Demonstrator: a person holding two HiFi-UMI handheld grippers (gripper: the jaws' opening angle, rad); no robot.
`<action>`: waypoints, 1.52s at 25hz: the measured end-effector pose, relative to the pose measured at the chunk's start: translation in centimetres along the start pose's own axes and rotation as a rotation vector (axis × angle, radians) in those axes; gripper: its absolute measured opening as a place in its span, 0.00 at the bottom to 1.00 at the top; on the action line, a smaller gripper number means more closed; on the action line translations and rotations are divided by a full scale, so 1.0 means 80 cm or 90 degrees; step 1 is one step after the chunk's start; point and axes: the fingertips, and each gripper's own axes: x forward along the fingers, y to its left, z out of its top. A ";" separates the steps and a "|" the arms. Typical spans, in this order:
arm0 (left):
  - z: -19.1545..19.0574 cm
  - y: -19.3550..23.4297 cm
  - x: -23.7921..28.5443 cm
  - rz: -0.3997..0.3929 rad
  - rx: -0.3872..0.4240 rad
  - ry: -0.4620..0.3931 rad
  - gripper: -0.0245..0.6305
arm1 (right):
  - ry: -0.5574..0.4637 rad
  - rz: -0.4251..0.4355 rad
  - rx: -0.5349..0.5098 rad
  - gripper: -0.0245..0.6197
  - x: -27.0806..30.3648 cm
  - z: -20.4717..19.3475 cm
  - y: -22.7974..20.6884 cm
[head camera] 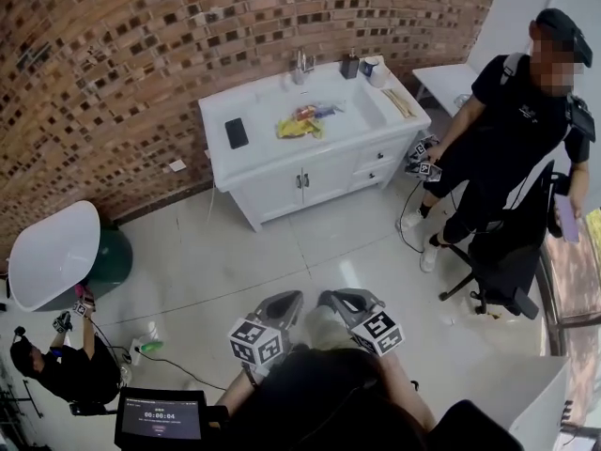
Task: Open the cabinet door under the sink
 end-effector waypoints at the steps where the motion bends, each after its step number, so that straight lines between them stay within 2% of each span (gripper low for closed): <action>1: 0.015 0.007 0.013 0.005 -0.002 -0.004 0.06 | -0.004 -0.003 0.004 0.02 0.007 0.009 -0.021; 7: 0.071 0.035 0.082 0.044 -0.008 -0.005 0.06 | -0.013 -0.007 0.000 0.02 0.045 0.043 -0.143; 11: 0.081 0.055 0.111 0.071 -0.005 0.009 0.06 | -0.007 -0.012 -0.010 0.02 0.075 0.051 -0.215; 15: 0.079 0.070 0.133 0.085 -0.011 0.023 0.06 | 0.000 -0.024 0.012 0.02 0.103 0.048 -0.267; 22: 0.067 0.095 0.176 0.075 -0.016 0.039 0.06 | 0.018 -0.048 0.020 0.02 0.167 0.031 -0.314; 27: 0.050 0.123 0.207 0.043 -0.012 0.064 0.06 | 0.025 -0.072 0.019 0.06 0.221 0.014 -0.327; 34: 0.040 0.178 0.237 0.000 -0.003 0.097 0.06 | 0.034 -0.103 0.023 0.08 0.299 -0.014 -0.353; 38: 0.029 0.219 0.244 0.000 -0.007 0.116 0.06 | 0.030 -0.136 0.049 0.10 0.330 -0.035 -0.371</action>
